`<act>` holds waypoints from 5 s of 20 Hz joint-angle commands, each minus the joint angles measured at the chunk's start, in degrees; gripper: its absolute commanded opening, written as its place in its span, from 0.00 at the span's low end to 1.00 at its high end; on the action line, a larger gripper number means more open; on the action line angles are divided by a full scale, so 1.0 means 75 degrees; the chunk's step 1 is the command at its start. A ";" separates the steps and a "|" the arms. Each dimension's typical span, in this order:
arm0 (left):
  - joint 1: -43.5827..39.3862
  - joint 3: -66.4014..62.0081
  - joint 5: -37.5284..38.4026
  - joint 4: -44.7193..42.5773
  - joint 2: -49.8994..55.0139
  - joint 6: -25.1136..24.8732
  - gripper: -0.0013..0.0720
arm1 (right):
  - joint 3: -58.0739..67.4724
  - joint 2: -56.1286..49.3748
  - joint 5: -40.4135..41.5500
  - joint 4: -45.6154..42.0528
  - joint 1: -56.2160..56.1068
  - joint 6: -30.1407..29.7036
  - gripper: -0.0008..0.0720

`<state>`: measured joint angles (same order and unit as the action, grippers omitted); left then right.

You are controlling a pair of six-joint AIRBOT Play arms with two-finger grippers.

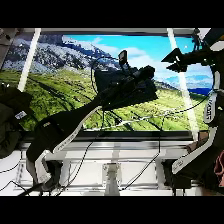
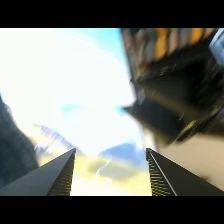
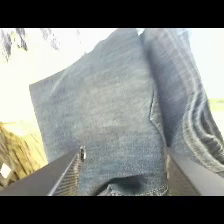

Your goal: Fold the clothes and pants, and hang the long-sleeved shirts on hangers.

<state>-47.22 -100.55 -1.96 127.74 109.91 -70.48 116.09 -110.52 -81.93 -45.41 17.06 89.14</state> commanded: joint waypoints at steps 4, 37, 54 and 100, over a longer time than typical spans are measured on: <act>0.0726 -0.0006 -0.0624 -0.0953 -0.0985 0.0280 0.72 | -0.0195 -0.0271 -0.0111 0.0239 0.0230 -0.0583 0.96; 0.1309 -0.0006 -0.4945 -0.1029 -0.3742 -0.1644 0.70 | -0.0242 -0.2669 -0.1227 0.1757 -0.1011 -0.1853 0.94; 0.1428 -0.0006 -0.5196 -0.1037 -0.3742 -0.1644 0.70 | -0.0219 -0.1754 -0.1565 0.0402 -0.0003 -0.1539 0.03; 0.4905 -0.0006 -0.6913 -0.4803 -0.8923 -0.2261 0.06 | 0.0242 0.1874 -0.0533 0.2535 -0.0653 -0.0181 0.04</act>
<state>-10.87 -100.60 -53.12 92.95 46.17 -87.44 118.17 -96.57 -87.57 -26.06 18.61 87.83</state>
